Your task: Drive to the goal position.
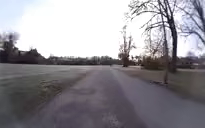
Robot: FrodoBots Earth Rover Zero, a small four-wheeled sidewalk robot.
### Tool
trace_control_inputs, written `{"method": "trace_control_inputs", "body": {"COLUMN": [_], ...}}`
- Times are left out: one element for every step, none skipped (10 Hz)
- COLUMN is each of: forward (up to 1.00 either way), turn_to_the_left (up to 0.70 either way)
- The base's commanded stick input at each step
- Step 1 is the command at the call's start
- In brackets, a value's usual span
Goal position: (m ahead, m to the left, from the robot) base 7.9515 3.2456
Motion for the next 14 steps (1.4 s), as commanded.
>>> {"method": "trace_control_inputs", "body": {"forward": [1.0, 1.0, 1.0, 1.0, 1.0, 1.0, 1.0, 1.0, 1.0, 1.0, 1.0, 1.0, 1.0, 1.0], "turn_to_the_left": [-0.14, 0.0, 0.0, 0.0, 0.0, 0.0, 0.0, 0.0, 0.0, 0.0, 0.0, 0.0, 0.0, 0.0]}}
